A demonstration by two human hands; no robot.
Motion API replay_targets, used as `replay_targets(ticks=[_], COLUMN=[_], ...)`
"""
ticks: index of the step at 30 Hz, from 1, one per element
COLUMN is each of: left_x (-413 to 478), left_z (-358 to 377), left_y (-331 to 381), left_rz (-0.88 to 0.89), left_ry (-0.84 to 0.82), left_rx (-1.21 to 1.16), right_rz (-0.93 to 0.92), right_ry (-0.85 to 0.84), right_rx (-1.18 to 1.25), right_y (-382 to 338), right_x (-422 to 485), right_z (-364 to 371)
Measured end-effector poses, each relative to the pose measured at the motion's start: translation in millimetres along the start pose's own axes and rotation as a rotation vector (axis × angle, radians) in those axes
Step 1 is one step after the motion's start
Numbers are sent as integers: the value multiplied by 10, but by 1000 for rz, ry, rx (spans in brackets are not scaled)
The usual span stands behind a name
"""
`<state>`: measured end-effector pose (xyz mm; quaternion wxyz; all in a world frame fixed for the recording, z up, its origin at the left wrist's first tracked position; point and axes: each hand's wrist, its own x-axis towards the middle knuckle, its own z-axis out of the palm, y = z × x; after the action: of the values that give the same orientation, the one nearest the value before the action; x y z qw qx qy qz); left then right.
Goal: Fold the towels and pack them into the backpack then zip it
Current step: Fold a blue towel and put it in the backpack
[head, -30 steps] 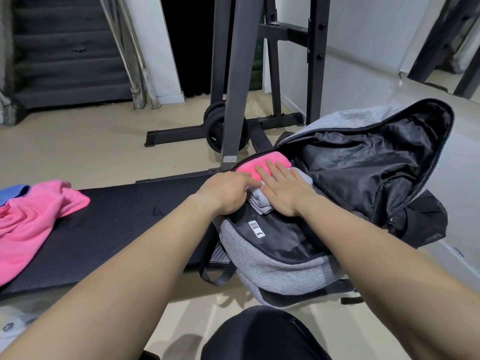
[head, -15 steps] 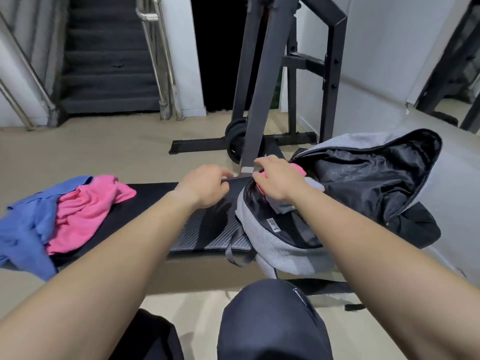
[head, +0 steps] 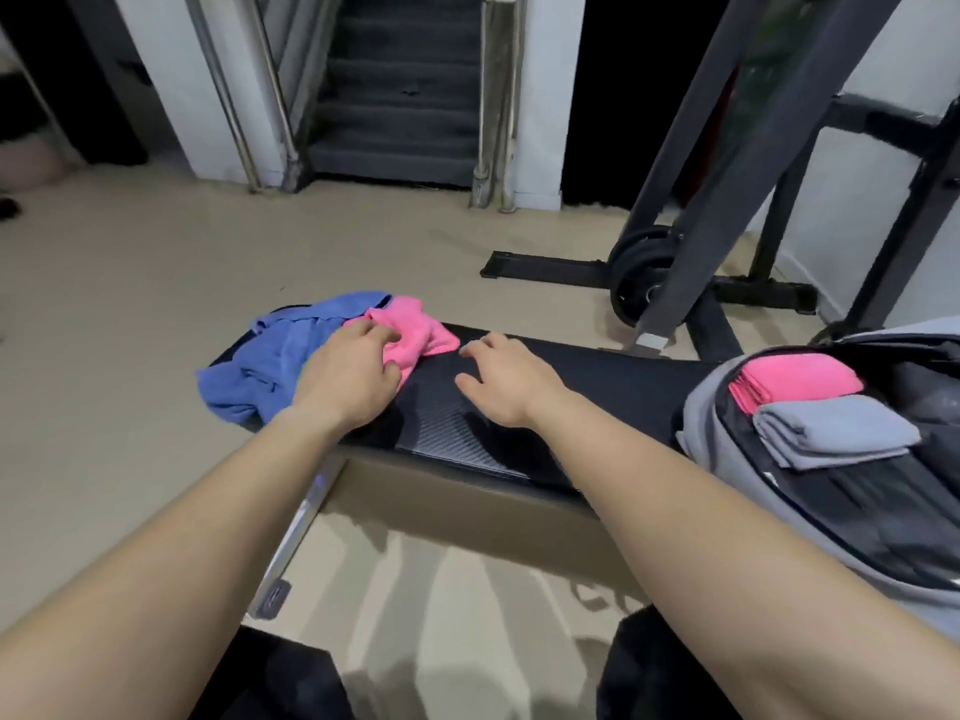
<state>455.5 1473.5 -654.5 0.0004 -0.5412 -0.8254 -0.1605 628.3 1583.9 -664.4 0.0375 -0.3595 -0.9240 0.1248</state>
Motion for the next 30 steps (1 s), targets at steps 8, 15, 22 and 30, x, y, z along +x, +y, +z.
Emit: replay_targets(ticks=[8,15,22,30], left_x=[113,237,255,130], left_z=[123,43,-89,-278], left_y=[-917,-1097,-998,-973], left_rz=[-262,-443,-305,-240], left_ry=[44,169,336,239], left_rx=[-51,-181,-408,-487], right_rz=[-99,-168,-298,-327], right_ry=[79,176,85,151], right_rx=[-11,65,49,53], right_y=[-577,-851,-1136,-1149], right_x=[835,1305,1467,1345], right_z=[371,505,307,-191])
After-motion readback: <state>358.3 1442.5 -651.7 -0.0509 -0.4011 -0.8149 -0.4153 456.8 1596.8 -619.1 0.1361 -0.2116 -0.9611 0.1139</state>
